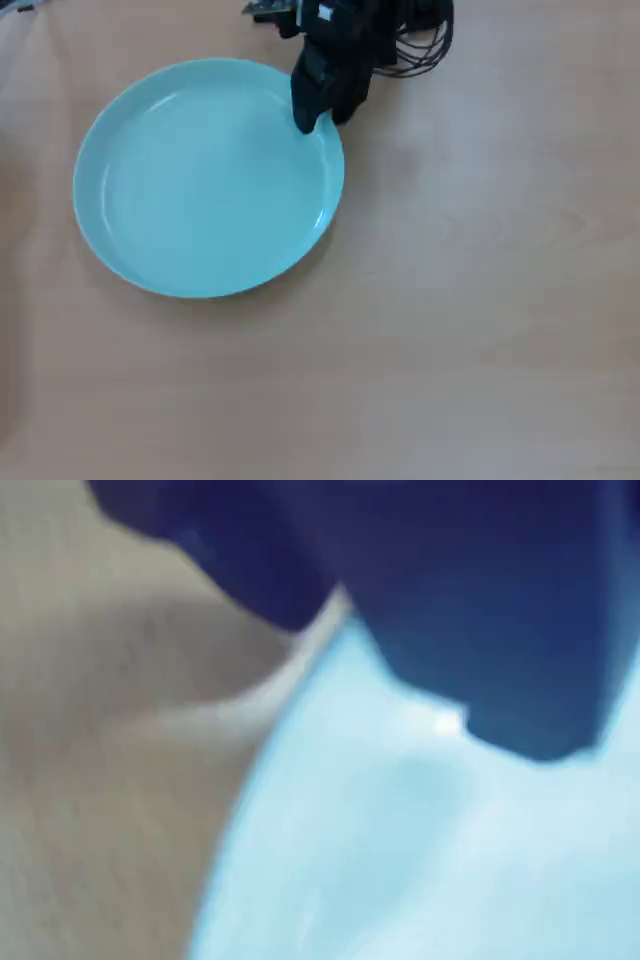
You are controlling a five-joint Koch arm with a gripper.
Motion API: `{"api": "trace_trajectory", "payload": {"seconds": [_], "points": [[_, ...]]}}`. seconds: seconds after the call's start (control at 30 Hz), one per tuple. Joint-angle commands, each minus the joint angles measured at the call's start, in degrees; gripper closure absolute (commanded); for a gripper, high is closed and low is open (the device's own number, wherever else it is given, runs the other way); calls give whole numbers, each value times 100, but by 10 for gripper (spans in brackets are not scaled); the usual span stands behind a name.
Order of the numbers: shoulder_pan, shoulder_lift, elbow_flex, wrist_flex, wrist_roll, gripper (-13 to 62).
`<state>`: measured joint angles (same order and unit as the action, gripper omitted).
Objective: Move the green bowl from right to left
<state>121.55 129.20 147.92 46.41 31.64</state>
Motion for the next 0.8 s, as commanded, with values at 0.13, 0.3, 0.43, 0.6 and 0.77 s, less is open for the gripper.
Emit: {"api": "trace_trajectory", "payload": {"seconds": [0.13,0.3,0.43,0.6,0.77], "points": [[62,-290,-149,-571,-202,344],[149,-290,-70,-677,-316,490],[255,-281,62,-844,-343,575],[281,-255,132,-923,-334,572],[272,-264,114,-923,-334,571]]}}
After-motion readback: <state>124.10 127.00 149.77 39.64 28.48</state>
